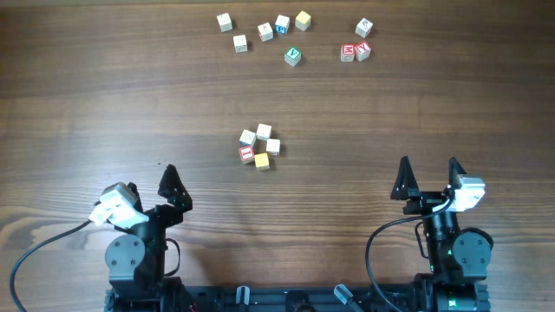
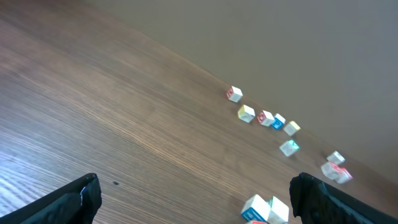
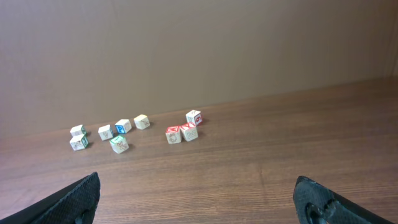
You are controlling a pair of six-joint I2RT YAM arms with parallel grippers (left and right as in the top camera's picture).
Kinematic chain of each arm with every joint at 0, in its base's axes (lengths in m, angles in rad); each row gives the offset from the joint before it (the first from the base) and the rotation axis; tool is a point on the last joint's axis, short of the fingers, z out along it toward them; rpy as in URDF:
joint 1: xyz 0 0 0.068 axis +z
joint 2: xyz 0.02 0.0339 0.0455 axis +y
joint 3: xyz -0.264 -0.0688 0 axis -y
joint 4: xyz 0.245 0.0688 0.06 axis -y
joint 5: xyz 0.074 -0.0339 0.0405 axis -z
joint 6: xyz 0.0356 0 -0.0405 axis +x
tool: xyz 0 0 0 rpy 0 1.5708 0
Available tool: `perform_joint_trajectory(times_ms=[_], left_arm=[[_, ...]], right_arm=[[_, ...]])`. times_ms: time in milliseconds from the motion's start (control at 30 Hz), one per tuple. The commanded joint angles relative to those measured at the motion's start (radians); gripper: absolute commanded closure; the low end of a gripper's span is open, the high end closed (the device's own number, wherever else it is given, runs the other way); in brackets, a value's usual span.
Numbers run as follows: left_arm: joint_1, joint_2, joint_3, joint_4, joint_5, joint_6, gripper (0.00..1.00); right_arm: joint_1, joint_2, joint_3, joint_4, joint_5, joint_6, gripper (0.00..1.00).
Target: Form a circle
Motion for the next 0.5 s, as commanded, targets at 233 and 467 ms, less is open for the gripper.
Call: perform_joint_trajectory(times_ms=[233,467], left_arm=[[0.003,-0.014,-0.201,0.344,-0.002,0.005,0.00],[0.003,-0.014,-0.203,0.353,-0.092,0.005,0.00]], right_arm=[[-0.003,-0.008,-0.001,0.002,0.010,-0.013,0.00],[-0.003,-0.008,-0.001,0.002,0.010,-0.013,0.00]])
